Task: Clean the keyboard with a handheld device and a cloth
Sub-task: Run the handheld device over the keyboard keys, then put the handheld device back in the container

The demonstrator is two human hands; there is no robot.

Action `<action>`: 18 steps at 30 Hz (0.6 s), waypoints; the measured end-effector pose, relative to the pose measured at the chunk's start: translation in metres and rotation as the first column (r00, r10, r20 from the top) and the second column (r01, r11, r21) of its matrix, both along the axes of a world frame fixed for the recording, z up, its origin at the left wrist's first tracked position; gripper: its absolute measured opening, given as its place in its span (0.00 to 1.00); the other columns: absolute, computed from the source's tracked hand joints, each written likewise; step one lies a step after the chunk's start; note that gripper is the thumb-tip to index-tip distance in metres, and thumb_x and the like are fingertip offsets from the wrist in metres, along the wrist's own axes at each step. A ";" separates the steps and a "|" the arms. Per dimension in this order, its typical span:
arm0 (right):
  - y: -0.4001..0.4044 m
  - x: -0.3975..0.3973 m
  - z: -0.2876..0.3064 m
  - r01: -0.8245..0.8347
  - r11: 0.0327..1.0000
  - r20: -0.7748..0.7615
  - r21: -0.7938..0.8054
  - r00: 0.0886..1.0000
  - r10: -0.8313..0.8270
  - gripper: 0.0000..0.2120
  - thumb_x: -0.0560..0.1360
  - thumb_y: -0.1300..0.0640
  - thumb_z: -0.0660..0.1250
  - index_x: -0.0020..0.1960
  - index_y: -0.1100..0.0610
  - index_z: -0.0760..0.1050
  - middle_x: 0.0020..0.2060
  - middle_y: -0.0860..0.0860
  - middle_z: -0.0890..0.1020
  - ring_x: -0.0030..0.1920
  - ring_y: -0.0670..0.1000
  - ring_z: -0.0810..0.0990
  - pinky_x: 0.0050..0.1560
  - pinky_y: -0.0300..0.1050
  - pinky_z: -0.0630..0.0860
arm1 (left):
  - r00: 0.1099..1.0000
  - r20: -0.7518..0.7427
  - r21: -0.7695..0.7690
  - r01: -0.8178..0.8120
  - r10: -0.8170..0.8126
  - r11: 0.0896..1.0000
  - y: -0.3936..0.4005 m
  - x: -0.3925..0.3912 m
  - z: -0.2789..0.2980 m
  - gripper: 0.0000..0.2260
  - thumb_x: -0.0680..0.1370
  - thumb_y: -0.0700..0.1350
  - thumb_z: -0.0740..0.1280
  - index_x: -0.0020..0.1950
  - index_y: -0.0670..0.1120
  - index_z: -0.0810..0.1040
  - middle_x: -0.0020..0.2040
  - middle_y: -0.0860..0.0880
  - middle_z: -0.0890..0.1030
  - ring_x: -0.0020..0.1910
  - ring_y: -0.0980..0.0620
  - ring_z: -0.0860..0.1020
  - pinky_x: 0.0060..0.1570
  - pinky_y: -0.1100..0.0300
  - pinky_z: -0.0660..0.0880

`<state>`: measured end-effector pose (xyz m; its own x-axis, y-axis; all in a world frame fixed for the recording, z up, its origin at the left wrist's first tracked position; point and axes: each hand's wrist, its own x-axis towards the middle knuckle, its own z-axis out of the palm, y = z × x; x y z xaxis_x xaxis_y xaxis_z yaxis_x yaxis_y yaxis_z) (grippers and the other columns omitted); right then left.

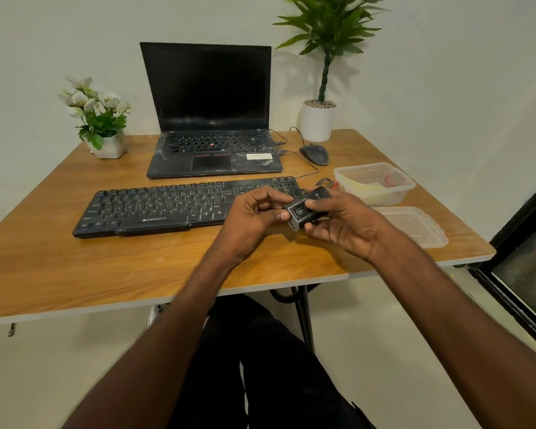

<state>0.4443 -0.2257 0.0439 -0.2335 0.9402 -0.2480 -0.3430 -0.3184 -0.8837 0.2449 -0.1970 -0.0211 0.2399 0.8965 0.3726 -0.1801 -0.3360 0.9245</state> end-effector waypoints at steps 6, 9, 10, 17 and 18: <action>0.003 0.005 0.000 0.033 0.999 -0.027 0.034 0.999 -0.032 0.19 0.77 0.70 0.69 0.66 0.62 0.74 0.61 0.64 0.80 0.51 0.58 0.84 0.37 0.43 0.83 | 1.000 0.004 -0.026 -0.017 0.018 1.000 -0.003 0.003 0.004 0.12 0.77 0.29 0.73 0.58 0.40 0.84 0.52 0.38 0.87 0.51 0.45 0.86 0.49 0.53 0.84; 0.002 0.014 0.006 0.116 0.991 -0.043 0.074 0.993 -0.113 0.14 0.76 0.69 0.69 0.60 0.62 0.76 0.55 0.62 0.83 0.48 0.57 0.86 0.38 0.43 0.83 | 0.998 -0.019 -0.027 -0.063 0.062 0.998 -0.002 0.007 0.003 0.09 0.78 0.33 0.75 0.57 0.42 0.84 0.53 0.38 0.87 0.53 0.43 0.85 0.55 0.44 0.84; 0.001 0.020 0.007 0.159 0.984 -0.030 0.084 0.987 -0.157 0.13 0.76 0.69 0.69 0.59 0.61 0.76 0.54 0.61 0.84 0.47 0.56 0.86 0.39 0.43 0.83 | 0.996 -0.035 -0.022 -0.087 0.086 0.996 -0.001 0.011 0.001 0.09 0.79 0.35 0.75 0.58 0.42 0.84 0.53 0.37 0.86 0.53 0.42 0.85 0.55 0.40 0.83; -0.025 0.101 0.002 0.450 0.889 0.083 0.086 0.886 -0.456 0.18 0.76 0.70 0.71 0.64 0.63 0.75 0.57 0.65 0.82 0.47 0.59 0.87 0.33 0.43 0.81 | 0.974 -0.180 0.113 -0.116 0.135 0.987 -0.003 0.079 0.014 0.06 0.81 0.39 0.74 0.57 0.46 0.86 0.50 0.49 0.86 0.52 0.54 0.82 0.53 0.55 0.81; -0.030 0.112 0.002 0.476 0.876 0.091 0.080 0.871 -0.482 0.15 0.76 0.70 0.70 0.62 0.64 0.75 0.57 0.65 0.83 0.46 0.58 0.87 0.32 0.42 0.80 | 0.972 -0.197 0.131 -0.103 0.127 0.986 -0.004 0.092 0.016 0.06 0.81 0.39 0.74 0.56 0.46 0.86 0.51 0.51 0.86 0.51 0.57 0.82 0.52 0.58 0.81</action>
<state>0.5563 -0.2554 0.0455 0.2735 0.9425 -0.1923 -0.3461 -0.0901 -0.9339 0.3369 -0.2014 -0.0047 0.2198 0.8744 0.4326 0.0542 -0.4537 0.8895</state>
